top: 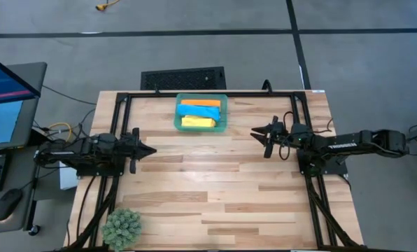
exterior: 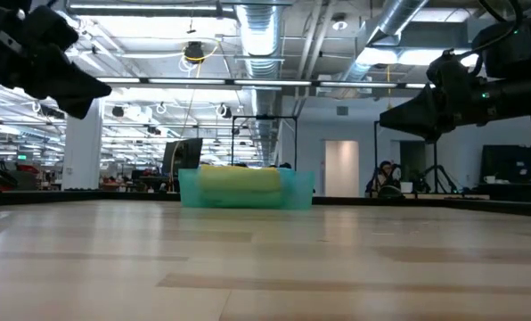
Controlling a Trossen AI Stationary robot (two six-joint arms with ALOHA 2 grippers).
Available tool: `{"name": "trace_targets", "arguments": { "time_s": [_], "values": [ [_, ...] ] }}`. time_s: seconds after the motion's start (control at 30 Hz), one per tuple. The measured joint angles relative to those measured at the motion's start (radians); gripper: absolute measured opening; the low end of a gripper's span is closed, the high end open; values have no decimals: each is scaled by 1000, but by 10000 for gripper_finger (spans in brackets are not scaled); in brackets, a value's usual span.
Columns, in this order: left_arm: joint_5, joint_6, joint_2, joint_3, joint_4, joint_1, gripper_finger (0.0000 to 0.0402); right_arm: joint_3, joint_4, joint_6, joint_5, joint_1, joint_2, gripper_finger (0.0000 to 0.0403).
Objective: Roll microfiber towels into tight, uniform cylinder then place into a basket
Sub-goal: Return to Home Position
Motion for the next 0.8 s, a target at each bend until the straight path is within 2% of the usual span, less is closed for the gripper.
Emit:
{"name": "trace_targets", "arguments": {
  "time_s": [0.1,0.23,0.37,0.47,0.6,0.8],
  "values": [
    [0,-42,0,0,-34,0,0,0,0,0,0,0,0,133],
    [-1,92,0,0,10,0,0,0,0,0,0,0,0,133],
    [81,186,0,0,144,0,0,0,0,0,0,0,0,134],
    [148,199,-1,2,267,-8,0,0,0,0,0,0,0,133],
    [238,200,-3,2,341,-12,0,0,-3,0,0,0,0,133],
    [247,218,-3,-1,376,-11,0,0,-4,0,0,0,0,133]
  ]
}}
